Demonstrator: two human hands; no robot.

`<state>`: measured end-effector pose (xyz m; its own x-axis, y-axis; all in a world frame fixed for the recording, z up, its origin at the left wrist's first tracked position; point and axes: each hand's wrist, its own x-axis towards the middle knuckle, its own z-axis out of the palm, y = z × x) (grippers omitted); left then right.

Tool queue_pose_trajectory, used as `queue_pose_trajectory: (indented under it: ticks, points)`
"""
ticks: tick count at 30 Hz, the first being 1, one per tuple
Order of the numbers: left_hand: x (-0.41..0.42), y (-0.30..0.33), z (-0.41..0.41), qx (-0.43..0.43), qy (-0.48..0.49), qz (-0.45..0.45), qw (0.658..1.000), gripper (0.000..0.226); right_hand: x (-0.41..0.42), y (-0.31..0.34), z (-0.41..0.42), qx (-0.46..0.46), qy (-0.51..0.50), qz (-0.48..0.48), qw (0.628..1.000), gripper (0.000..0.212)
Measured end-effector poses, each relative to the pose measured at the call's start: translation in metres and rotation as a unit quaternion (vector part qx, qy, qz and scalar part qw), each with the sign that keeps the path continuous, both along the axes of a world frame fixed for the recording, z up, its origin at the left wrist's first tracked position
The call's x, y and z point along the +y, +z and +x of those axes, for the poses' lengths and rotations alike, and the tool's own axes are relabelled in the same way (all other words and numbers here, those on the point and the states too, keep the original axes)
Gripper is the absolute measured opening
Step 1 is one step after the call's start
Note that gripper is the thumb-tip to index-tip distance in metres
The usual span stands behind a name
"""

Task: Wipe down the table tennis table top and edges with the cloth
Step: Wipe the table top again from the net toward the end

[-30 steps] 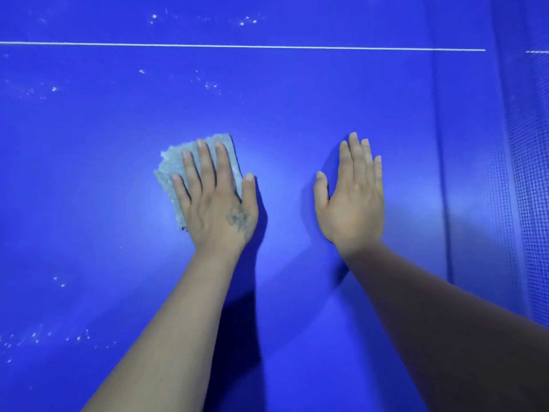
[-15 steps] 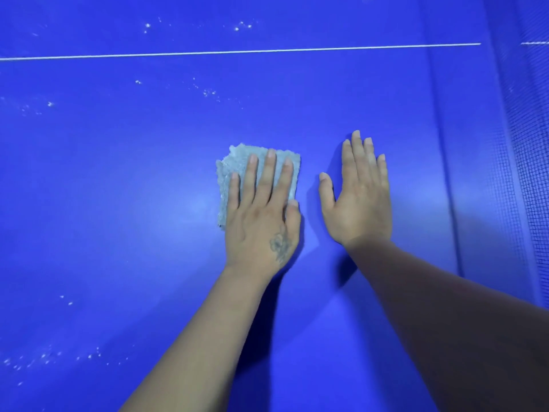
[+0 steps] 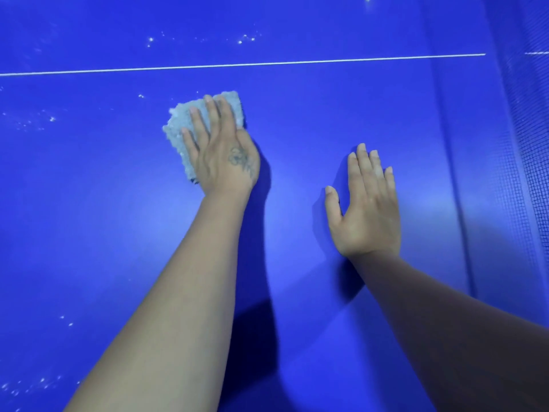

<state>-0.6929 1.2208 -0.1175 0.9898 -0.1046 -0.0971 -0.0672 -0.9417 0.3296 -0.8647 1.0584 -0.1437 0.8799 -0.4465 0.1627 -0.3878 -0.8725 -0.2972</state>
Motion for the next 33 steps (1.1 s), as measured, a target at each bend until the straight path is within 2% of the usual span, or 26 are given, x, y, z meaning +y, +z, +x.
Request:
queue_pose_trajectory:
  ticks: [5,8,10,12,17,21,24,29,33]
  points:
    - [-0.036,-0.009,-0.029,-0.056,-0.161,0.014,0.985,0.065,0.0,-0.001,0.001,-0.005,0.001,0.0,1.0,0.069]
    - [-0.019,-0.01,-0.064,-0.083,-0.238,0.014,0.968,0.06,0.0,0.001,0.0,-0.002,0.002,0.003,1.0,0.07]
    - [0.0,-0.009,-0.083,-0.076,-0.252,0.024,0.964,0.059,0.0,0.001,0.0,0.004,0.001,0.005,1.0,0.07]
    - [0.019,-0.009,-0.092,-0.062,-0.233,0.036,0.97,0.059,0.0,0.002,0.0,0.009,-0.001,0.007,1.0,0.07]
    - [0.039,-0.009,-0.055,-0.039,-0.1,0.054,0.993,0.062,0.0,0.002,0.0,0.01,-0.004,0.015,1.0,0.07]
    - [0.005,-0.007,-0.001,-0.024,-0.019,0.054,0.998,0.069,0.0,0.002,-0.001,0.01,-0.005,0.013,1.0,0.069]
    - [-0.04,-0.006,0.027,-0.016,-0.023,0.043,0.999,0.07,0.0,0.001,-0.001,0.003,-0.002,0.009,1.0,0.069]
    - [-0.105,-0.003,0.022,-0.025,-0.147,0.039,0.988,0.064,0.001,0.0,0.0,-0.012,-0.006,0.002,1.0,0.068]
    - [-0.101,-0.006,-0.004,-0.062,-0.338,0.043,0.938,0.068,0.0,-0.001,0.0,-0.019,-0.007,-0.006,1.0,0.063]
